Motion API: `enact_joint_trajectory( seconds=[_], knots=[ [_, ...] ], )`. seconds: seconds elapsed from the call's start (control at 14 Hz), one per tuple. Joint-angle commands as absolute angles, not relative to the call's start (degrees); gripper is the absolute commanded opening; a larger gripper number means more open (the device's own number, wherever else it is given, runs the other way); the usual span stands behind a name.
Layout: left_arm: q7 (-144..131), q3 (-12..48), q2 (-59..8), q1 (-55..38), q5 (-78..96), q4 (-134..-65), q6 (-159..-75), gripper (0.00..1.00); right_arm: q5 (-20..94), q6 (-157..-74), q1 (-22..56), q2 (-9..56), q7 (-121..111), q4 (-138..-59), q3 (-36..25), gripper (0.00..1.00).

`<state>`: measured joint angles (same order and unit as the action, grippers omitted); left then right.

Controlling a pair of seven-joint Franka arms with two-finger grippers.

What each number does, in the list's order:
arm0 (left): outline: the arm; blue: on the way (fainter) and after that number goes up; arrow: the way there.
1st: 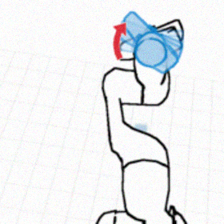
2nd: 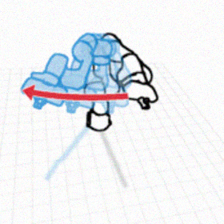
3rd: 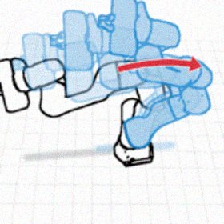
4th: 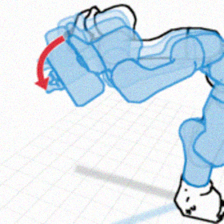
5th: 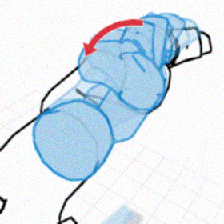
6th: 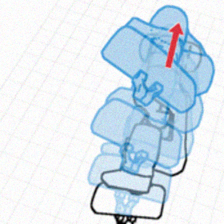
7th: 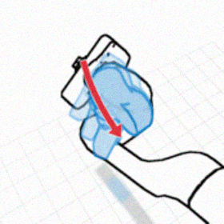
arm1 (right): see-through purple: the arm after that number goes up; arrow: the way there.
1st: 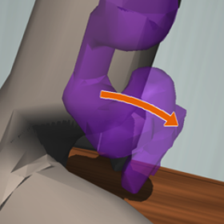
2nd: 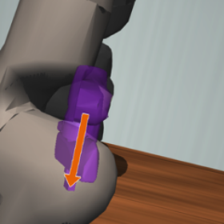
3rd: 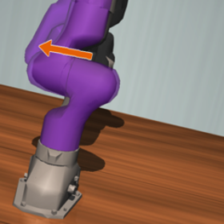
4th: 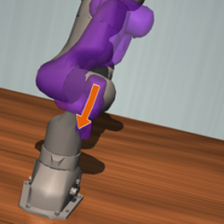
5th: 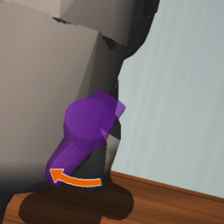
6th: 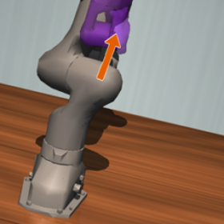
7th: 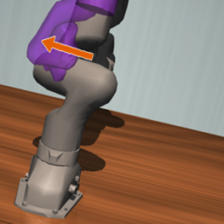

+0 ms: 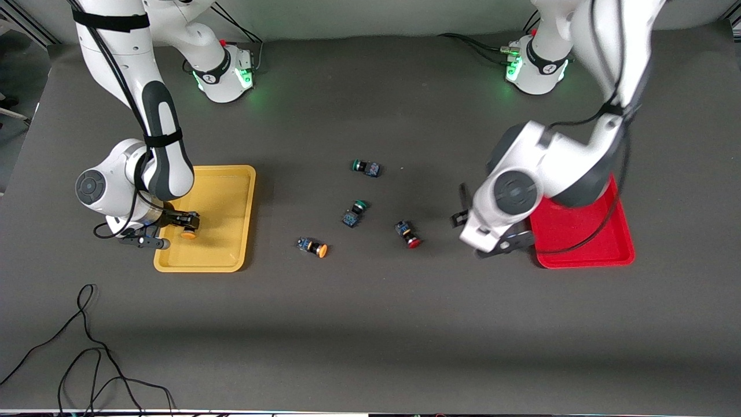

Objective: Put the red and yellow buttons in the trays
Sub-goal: 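Release the red button in the red tray while the right gripper releases orange, then grasp the second red button with the left gripper while the right gripper reaches orange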

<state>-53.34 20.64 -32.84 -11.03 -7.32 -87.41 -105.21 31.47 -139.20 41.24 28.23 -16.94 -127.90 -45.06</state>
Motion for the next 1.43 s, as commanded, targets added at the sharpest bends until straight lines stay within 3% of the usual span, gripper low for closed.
enact_joint_trajectory(
  seconds=[0.0,0.21,0.5,0.79,1.14,1.36],
  knots=[
    [-65.27,19.78,-43.05,-16.24,-5.1,-74.2,-104.23,1.0,33.22,-135.2,41.92,27.25,-18.19,-125.96,-45.88,1.0],
    [-72.14,19.69,-46.39,-19.76,-5.18,-73.39,-111.69,1.0,27.1,-125.37,42.36,23.56,-17.58,-120.79,-49.03,1.0],
    [-73.39,19.16,-48.87,-22.59,-8.77,-76.09,-116.53,0.99,20.84,-110.68,42.45,22.24,-14.24,-107.96,-50.53,1.0],
    [-73.48,18.72,-49.3,-22.41,-11.69,-80.59,-123.04,0.91,19.08,-108.28,44.02,22.76,-14.94,-101.0,-49.92,1.0],
    [-73.39,18.37,-49.66,-22.24,-11.69,-80.77,-122.78,0.0,19.07,-108.37,51.23,24.52,-15.29,-97.21,-47.74,1.0],
    [-73.13,18.37,-48.61,-22.06,-11.69,-80.51,-121.47,0.0,19.51,-108.98,51.15,27.5,-15.55,-94.23,-41.68,1.0]
  ],
)
